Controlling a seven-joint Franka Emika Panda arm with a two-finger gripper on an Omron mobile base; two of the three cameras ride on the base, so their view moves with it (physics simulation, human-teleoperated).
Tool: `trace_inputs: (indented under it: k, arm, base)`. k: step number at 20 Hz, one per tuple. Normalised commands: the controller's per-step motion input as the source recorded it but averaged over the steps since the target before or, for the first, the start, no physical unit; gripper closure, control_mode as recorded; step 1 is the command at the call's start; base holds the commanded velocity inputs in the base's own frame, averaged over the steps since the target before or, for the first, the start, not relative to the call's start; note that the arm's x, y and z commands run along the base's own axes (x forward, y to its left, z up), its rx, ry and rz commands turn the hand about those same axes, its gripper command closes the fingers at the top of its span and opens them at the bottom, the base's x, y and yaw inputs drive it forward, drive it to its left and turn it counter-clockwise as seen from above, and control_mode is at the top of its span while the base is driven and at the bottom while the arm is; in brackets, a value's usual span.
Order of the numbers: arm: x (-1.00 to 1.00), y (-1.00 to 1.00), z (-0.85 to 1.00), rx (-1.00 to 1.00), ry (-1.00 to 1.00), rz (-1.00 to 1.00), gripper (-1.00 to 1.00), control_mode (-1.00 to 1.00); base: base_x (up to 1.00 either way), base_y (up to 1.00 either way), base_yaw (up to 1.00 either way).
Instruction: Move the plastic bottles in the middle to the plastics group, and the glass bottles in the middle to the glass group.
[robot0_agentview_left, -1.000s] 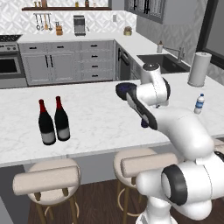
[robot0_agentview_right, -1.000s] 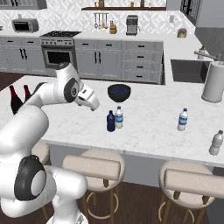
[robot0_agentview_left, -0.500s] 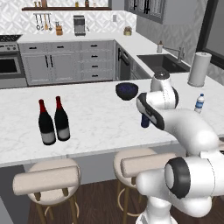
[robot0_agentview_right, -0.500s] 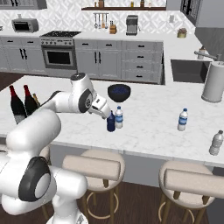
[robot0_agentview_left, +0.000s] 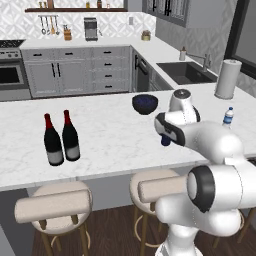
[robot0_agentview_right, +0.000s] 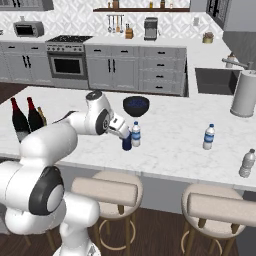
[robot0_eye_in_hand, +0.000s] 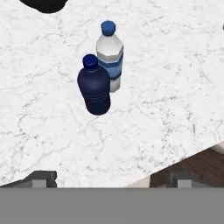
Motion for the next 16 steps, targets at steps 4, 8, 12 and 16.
trace_inputs:
  k: [4,8,12,16]
  arm:
    - [0.43,0.00,0.00,0.02,0.00,0.00,-1.00,-1.00]
    - [0.58,0.00,0.00,0.04,0.00,0.00,-1.00,-1.00]
    - [0.50,-0.01,0.00,0.02,0.00,0.00,-1.00,-1.00]
    - [0.32,-0.18,0.00,0.02,0.01,0.00,-1.00,-1.00]
  base:
    - [0.00,0.00,0.00]
    - [0.00,0.00,0.00]
    - [0.00,0.00,0.00]
    - [0.00,0.00,0.00]
